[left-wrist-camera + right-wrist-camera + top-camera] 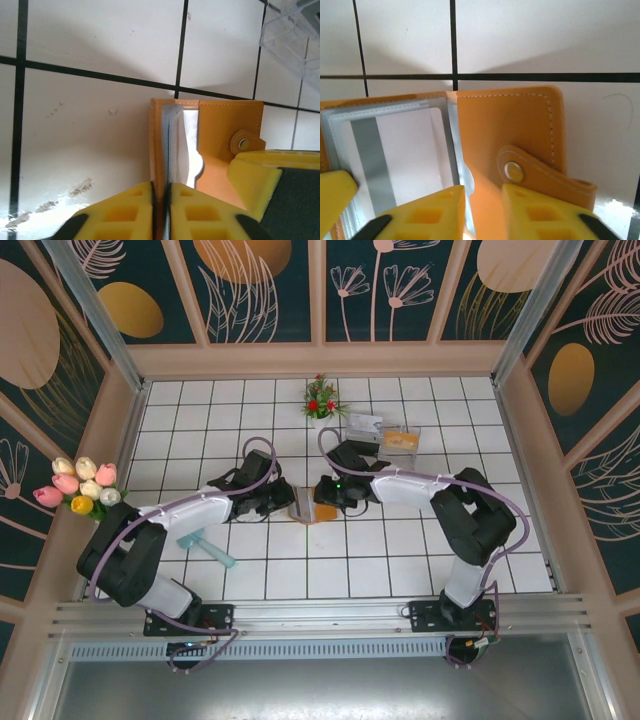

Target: Take the credit cards out of the card holder

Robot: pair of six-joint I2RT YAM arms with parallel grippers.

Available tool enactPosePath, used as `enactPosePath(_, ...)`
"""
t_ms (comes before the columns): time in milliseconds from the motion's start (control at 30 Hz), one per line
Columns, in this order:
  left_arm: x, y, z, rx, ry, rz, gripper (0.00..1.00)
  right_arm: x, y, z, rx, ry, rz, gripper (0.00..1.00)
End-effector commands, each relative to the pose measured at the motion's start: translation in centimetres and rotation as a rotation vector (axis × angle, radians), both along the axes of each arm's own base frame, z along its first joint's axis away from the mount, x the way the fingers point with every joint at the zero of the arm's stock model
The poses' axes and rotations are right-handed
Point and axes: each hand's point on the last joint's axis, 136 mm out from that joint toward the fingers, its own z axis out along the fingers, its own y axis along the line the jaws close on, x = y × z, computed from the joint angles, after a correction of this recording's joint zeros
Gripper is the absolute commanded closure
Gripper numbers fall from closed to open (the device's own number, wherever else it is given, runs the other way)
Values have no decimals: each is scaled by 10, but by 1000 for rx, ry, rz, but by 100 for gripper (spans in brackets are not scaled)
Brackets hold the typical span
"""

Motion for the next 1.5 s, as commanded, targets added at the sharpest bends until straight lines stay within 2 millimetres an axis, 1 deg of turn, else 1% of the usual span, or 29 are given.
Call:
enactPosePath(0,-11,18,-22,108,53,-3,73,-2,7,2,82,11,39,68)
enactPosePath(67,-9,17,-18,117,45,-10,66,-4,6,0,92,22,38,68)
enactPosePath(167,-2,21,-6,154,23,-8,63,-4,6,-1,99,30,40,68)
enactPosePath(233,3,24,8,180,-1,-5,62,-4,7,1,100,30,38,68)
enactPosePath(333,12,22,41,168,-63,0,61,-3,6,3,95,29,31,68)
enactPosePath(367,14,20,50,151,-80,-2,61,-2,5,5,93,25,27,68)
enactPosePath(433,15,11,67,90,-107,-9,64,-1,5,7,87,22,24,68)
enactPosePath(500,13,-4,78,12,-124,-27,69,-1,5,8,87,21,23,68)
enactPosePath(567,10,-20,83,-67,-126,-48,74,-1,5,8,89,22,22,69)
enactPosePath(600,8,-25,80,-94,-112,-52,78,-1,5,8,91,22,21,69)
enactPosePath(633,7,-27,74,-99,-98,-43,81,-1,5,8,95,23,18,69)
enactPosePath(700,5,-22,51,-68,-46,-13,89,-1,6,7,107,26,19,71)
enactPosePath(800,-4,-15,19,-20,29,-6,94,-3,6,7,134,33,34,76)
enactPosePath(900,-11,-12,-5,5,76,-7,97,-7,9,12,177,28,77,77)
enactPosePath(967,-14,-9,-15,20,92,-3,100,-8,13,17,202,15,111,77)
enactPosePath(1100,-17,1,-32,72,108,18,100,-13,21,20,235,29,161,76)
enactPosePath(1233,-23,10,-46,110,131,34,100,-13,22,14,232,46,161,77)
enactPosePath(1467,-30,19,-60,140,152,48,100,-11,10,-4,188,83,103,77)
